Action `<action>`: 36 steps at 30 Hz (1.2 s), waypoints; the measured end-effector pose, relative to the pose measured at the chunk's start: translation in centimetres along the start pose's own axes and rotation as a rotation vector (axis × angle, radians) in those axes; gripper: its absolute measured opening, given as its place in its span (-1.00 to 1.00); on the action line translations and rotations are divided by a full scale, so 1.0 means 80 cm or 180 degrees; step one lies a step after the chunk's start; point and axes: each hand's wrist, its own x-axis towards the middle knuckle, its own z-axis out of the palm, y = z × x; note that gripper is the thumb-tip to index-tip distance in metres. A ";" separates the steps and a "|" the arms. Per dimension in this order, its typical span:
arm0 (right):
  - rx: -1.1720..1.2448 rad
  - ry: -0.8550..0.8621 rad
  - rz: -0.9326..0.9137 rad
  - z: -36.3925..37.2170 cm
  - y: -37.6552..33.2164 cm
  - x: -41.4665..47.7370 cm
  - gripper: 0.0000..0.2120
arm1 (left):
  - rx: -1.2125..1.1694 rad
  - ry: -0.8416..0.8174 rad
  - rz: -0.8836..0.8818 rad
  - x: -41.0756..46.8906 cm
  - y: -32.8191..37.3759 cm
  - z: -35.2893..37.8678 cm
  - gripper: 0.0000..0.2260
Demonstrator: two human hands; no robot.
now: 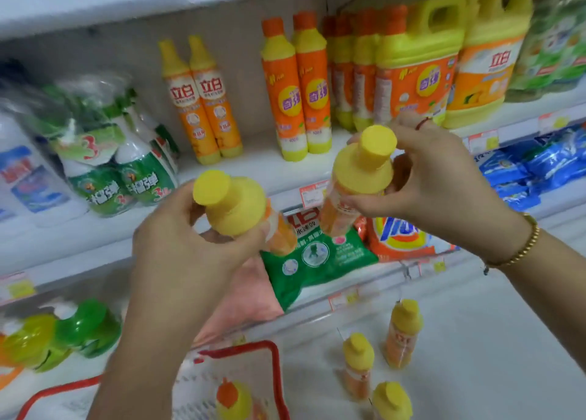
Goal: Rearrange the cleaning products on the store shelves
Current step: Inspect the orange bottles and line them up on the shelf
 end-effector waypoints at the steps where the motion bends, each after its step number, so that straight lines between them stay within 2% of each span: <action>1: 0.0082 0.0144 -0.0166 -0.005 -0.012 0.017 -0.57 | -0.0151 0.0108 0.0129 0.013 0.015 -0.014 -0.58; 3: 0.0230 0.0400 -0.0398 -0.003 -0.026 0.052 -0.54 | -0.0254 0.0277 0.0428 0.044 0.030 -0.037 -0.46; 6: 0.0343 0.0558 -0.0464 0.023 -0.037 0.109 -0.48 | -0.0017 0.0289 0.0688 0.102 0.028 -0.060 -0.58; 10: 0.0138 0.0094 -0.0351 0.074 -0.034 0.178 -0.56 | 0.0414 -0.0009 0.0621 0.181 -0.003 -0.068 -0.63; 15: -0.0086 -0.0354 -0.0274 0.122 -0.024 0.222 -0.65 | 0.0398 -0.0254 0.0397 0.237 -0.041 -0.071 -0.65; 18: 0.0647 -0.0481 0.0069 0.138 -0.017 0.238 -0.72 | 0.0337 -0.0293 0.0373 0.256 -0.054 -0.064 -0.79; 21: 0.1143 -0.0569 0.0374 0.151 -0.010 0.255 -0.71 | 0.0090 -0.0242 0.0306 0.269 -0.068 -0.051 -0.81; 24: 0.1091 -0.0591 0.0498 0.182 0.006 0.260 -0.68 | -0.0124 -0.0102 0.0262 0.274 -0.080 -0.036 -0.78; 27: 0.0764 -0.0784 0.0581 0.224 0.027 0.243 -0.58 | -0.0055 -0.0227 0.0178 0.267 -0.097 -0.019 -0.69; 32: 0.0737 -0.1033 0.0730 0.261 0.046 0.200 -0.57 | 0.0161 -0.0608 -0.0484 0.233 -0.138 -0.002 -0.41; 34: 0.0958 -0.1106 0.0869 0.265 0.052 0.192 -0.58 | 0.0195 -0.0703 -0.0663 0.219 -0.153 0.001 -0.41; 36: 0.0986 -0.1124 0.0926 0.266 0.051 0.192 -0.60 | 0.0151 -0.0542 -0.0763 0.214 -0.161 0.005 -0.45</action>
